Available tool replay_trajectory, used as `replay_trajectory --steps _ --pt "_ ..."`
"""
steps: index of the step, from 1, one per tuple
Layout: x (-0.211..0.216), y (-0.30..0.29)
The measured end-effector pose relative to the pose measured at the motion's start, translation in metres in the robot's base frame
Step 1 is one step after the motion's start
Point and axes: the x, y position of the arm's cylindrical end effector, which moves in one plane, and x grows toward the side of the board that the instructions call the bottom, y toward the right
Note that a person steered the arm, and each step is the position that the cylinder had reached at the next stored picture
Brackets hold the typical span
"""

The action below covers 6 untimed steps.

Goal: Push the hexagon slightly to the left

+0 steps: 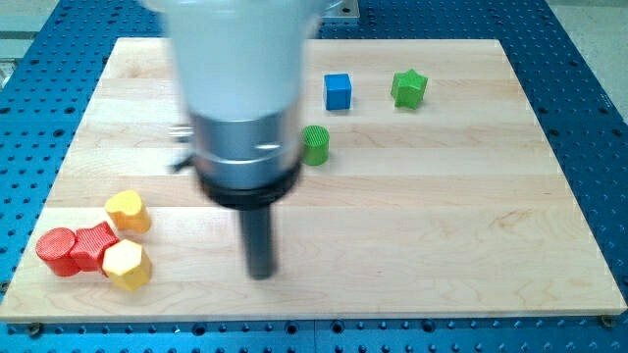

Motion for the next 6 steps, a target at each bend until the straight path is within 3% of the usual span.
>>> replay_trajectory --steps 1,2,5,6 --pt "0.006 -0.091" --pt "0.024 -0.104" --pt "0.037 -0.078" --pt "-0.007 -0.02"
